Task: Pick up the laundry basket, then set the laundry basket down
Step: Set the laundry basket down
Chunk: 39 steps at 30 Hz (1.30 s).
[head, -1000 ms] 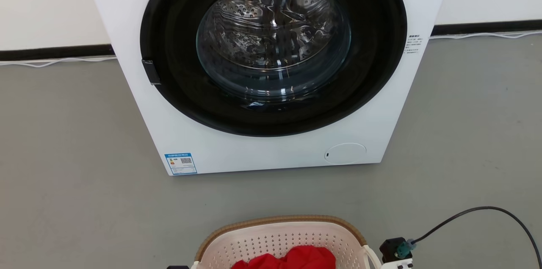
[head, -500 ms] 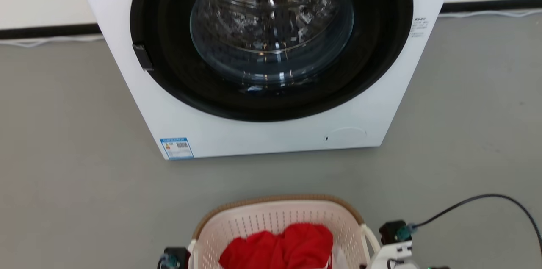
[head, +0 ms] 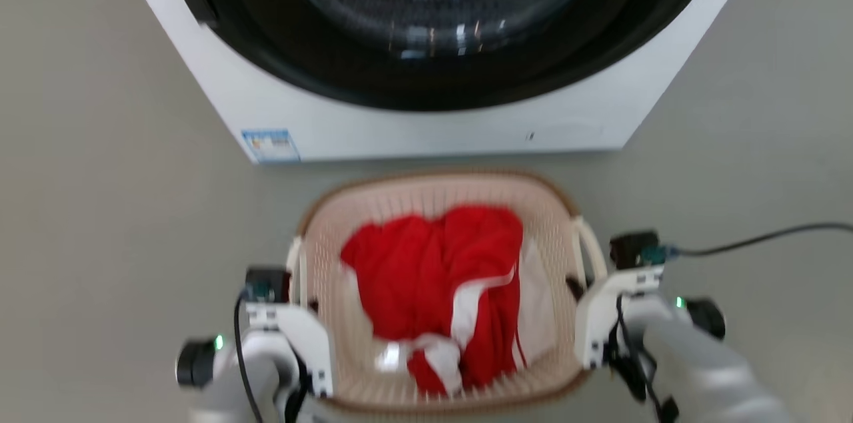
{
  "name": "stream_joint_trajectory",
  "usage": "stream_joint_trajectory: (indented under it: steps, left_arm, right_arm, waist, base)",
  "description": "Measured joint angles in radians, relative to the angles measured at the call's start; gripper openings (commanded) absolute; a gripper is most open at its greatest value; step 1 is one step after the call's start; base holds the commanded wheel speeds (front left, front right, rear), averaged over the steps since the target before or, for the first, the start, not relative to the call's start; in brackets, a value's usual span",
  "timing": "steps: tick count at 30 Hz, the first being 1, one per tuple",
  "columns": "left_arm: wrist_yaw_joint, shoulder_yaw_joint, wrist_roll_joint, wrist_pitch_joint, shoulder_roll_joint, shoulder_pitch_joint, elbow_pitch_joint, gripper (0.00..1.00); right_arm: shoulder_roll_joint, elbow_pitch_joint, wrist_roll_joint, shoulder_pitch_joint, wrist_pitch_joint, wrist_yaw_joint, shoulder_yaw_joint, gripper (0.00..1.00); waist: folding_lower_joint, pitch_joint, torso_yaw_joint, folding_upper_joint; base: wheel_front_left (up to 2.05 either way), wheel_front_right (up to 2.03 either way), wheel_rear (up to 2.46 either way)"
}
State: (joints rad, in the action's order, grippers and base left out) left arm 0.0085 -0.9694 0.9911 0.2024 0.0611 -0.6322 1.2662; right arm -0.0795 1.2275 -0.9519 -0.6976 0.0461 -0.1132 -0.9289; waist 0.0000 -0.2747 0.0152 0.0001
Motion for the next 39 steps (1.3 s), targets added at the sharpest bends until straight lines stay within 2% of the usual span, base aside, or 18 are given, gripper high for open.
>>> stream_joint_trajectory:
  steps: [8,19,27,39]
  left_arm:
    - [0.000,0.007,-0.016,0.031,0.003,-0.150,0.004,0.00]
    - [-0.009,0.026,-0.040,0.049,0.006,-0.282,0.007,0.00]
    - [-0.007,0.051,-0.075,0.054,0.028,-0.353,-0.035,0.00]
    - [0.019,0.131,-0.151,0.054,0.060,-0.402,-0.113,0.00]
  right_arm:
    - [0.001,0.033,0.010,-0.140,0.062,-0.001,0.015,0.00]
    - [0.001,0.067,0.030,-0.251,0.123,-0.002,0.032,0.00]
    - [-0.001,0.078,0.060,-0.324,0.166,-0.002,0.061,0.00]
    - [-0.003,0.078,0.106,-0.401,0.184,-0.002,0.114,0.00]
  waist:
    - [0.0000,-0.168,-0.015,0.0000]
    - [0.0000,-0.349,-0.012,0.0000]
    - [0.0000,-0.465,-0.003,0.0000]
    - [0.0001,-0.601,0.013,0.0000]
  base:
    - [0.00,0.00,0.00]
    - [0.00,0.00,0.00]
    - [0.00,0.00,0.00]
    - [0.00,0.00,0.00]
